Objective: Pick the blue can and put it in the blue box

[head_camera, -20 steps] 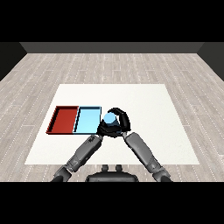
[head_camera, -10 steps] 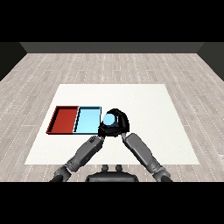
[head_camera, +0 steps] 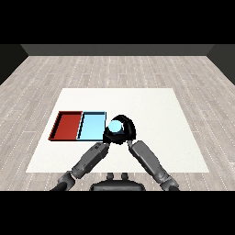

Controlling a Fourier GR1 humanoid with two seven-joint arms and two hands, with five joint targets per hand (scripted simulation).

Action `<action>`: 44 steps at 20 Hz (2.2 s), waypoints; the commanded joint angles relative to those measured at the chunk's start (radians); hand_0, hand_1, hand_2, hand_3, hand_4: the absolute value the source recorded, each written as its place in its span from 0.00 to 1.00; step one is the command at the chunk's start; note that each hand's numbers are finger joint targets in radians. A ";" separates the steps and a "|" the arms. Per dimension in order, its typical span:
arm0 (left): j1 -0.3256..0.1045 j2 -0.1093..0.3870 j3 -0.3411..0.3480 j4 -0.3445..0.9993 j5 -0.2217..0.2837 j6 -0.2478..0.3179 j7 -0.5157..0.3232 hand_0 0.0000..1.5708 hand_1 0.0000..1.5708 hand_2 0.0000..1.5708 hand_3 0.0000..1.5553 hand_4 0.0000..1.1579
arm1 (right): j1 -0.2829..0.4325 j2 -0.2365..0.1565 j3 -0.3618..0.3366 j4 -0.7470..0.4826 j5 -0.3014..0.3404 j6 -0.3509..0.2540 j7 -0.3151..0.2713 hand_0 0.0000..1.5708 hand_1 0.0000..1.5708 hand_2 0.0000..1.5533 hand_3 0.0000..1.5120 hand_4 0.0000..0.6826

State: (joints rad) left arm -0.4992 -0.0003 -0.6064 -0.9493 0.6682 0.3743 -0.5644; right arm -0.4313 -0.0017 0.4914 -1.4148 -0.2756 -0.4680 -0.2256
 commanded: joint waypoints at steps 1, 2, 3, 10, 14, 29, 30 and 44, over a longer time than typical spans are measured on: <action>-0.034 0.010 0.082 0.025 -0.024 -0.046 -0.024 1.00 1.00 1.00 0.99 0.91 | -0.058 0.002 0.032 0.020 -0.064 0.010 0.015 0.74 0.74 0.80 0.73 0.58; -0.041 0.000 0.051 0.053 0.005 -0.017 -0.068 1.00 1.00 1.00 0.99 0.90 | 0.028 -0.018 0.021 -0.002 0.005 0.056 0.055 0.52 0.52 0.60 0.41 0.05; -0.018 0.000 0.004 0.009 0.009 0.018 -0.074 1.00 1.00 1.00 0.99 0.97 | -0.055 0.002 0.059 0.092 0.005 -0.004 0.014 0.00 0.00 0.00 0.00 0.00; -0.019 0.001 0.040 0.033 -0.008 -0.022 -0.082 1.00 1.00 1.00 0.98 0.98 | 0.010 -0.003 -0.045 -0.006 0.091 0.103 0.105 0.00 0.00 0.00 0.00 0.00; 0.014 0.001 0.048 -0.033 -0.065 0.035 0.001 1.00 1.00 1.00 0.98 0.98 | 0.002 0.002 -0.074 -0.071 0.105 0.068 0.138 0.00 0.00 0.00 0.00 0.00; -0.083 0.155 0.125 0.082 -0.113 0.090 -0.005 1.00 1.00 1.00 0.97 0.99 | 0.271 -0.079 -0.362 -0.233 -0.141 0.246 -0.058 0.00 0.00 0.00 0.00 0.00; -0.122 0.227 0.161 0.040 -0.094 0.089 0.072 1.00 1.00 1.00 0.98 0.99 | 0.251 -0.068 -0.358 -0.251 -0.138 0.222 -0.031 0.00 0.00 0.00 0.00 0.00; -0.269 0.297 0.109 0.503 -0.277 0.154 0.389 1.00 1.00 0.97 0.90 0.86 | 0.331 -0.043 -0.371 -0.180 -0.138 0.274 -0.115 0.00 0.00 0.00 0.00 0.00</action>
State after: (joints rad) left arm -0.7119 0.2987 -0.4877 -0.6015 0.4242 0.5359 -0.2622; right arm -0.1111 -0.0723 0.1047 -1.6274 -0.4294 -0.1957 -0.3034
